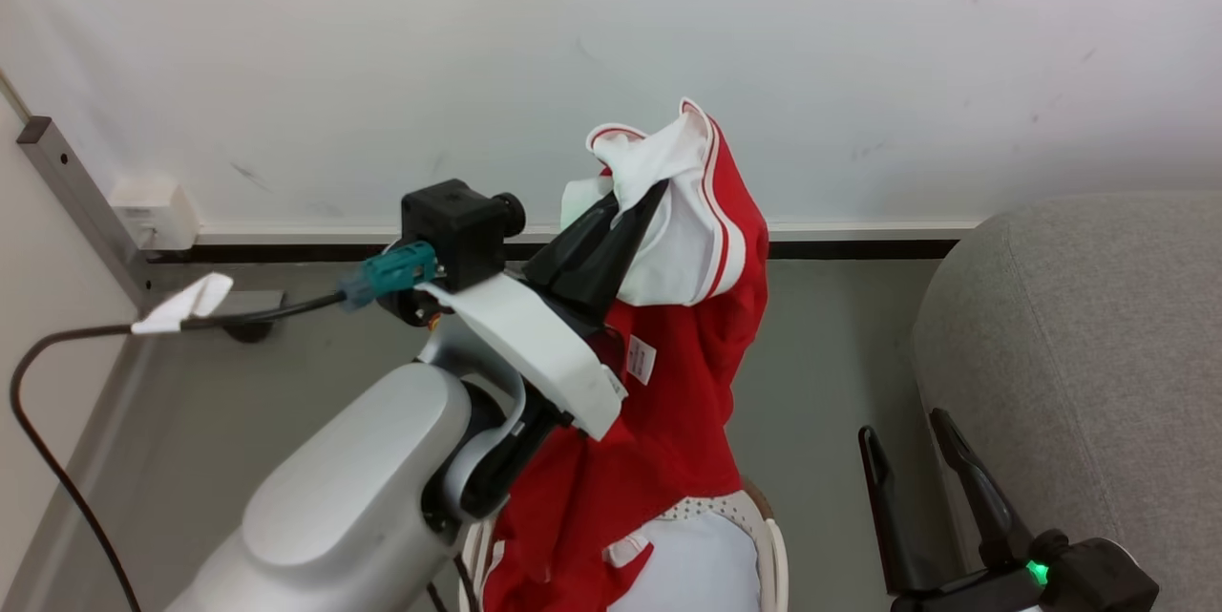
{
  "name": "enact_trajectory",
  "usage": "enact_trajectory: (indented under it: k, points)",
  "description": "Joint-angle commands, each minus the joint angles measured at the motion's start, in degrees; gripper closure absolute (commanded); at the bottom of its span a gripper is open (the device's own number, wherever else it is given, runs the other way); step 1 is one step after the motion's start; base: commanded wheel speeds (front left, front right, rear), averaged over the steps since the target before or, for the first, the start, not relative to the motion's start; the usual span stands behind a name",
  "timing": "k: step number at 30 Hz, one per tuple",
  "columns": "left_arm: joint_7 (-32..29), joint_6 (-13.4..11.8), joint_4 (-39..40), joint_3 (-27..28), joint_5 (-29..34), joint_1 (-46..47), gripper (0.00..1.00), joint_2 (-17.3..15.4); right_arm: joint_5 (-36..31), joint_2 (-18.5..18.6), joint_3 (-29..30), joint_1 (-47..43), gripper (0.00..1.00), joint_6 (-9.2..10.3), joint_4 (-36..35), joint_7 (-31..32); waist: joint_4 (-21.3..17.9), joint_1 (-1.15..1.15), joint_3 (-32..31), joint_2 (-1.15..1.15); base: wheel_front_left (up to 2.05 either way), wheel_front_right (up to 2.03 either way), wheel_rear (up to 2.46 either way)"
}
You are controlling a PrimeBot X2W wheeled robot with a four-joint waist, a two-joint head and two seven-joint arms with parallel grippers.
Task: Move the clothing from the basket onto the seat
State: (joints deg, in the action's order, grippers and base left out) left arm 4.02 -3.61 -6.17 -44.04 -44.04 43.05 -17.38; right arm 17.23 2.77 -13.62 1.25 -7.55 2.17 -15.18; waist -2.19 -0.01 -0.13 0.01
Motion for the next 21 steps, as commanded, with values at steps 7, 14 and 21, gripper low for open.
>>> enact_trajectory:
  k: [7,14,21]
  points:
    - [-0.81,-1.88,3.79,0.37,-0.24,-1.99,1.00,-1.27,-1.08,0.36,-3.56,1.87,0.00,0.12,-0.20,0.04,-0.22,0.01,0.41,-0.01,0.00,0.00,0.00]
    - [-0.81,-2.04,4.91,-0.85,0.23,-2.36,1.00,-0.32,-1.98,1.54,-10.80,7.09,0.00,0.12,3.46,0.04,-0.48,0.01,0.16,-0.01,0.00,0.00,0.00]
    - [-1.27,-1.80,6.04,-2.97,0.43,-2.83,1.00,1.35,-3.15,1.20,-13.74,13.58,0.00,0.12,13.03,0.06,1.10,0.01,-0.37,-0.01,0.00,0.00,0.00]
